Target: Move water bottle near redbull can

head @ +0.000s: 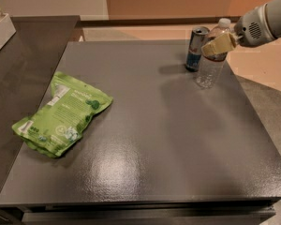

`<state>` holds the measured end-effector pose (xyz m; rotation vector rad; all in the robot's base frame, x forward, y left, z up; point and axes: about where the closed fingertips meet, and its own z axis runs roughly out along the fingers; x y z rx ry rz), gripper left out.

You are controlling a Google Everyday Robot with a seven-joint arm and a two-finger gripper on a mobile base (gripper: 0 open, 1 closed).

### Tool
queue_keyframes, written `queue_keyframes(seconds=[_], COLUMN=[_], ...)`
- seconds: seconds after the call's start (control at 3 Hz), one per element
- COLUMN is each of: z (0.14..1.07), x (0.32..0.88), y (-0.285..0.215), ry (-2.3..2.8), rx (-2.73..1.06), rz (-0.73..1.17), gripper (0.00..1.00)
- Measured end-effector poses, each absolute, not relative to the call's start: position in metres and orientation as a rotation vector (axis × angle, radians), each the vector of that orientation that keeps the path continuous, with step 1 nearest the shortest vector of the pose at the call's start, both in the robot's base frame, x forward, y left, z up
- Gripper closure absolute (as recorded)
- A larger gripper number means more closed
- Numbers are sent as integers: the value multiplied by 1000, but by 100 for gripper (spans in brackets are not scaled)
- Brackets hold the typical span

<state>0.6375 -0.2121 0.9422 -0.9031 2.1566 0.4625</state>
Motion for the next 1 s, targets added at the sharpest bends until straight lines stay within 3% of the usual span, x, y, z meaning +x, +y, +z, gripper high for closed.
queue_keyframes(seconds=[0.33, 0.67, 1.0], z=[941, 939, 939], x=[638, 639, 639], y=[-210, -208, -208], ry=[2158, 2158, 2158], rx=[-907, -910, -911], rz=[466, 470, 470], gripper=[13, 0, 0])
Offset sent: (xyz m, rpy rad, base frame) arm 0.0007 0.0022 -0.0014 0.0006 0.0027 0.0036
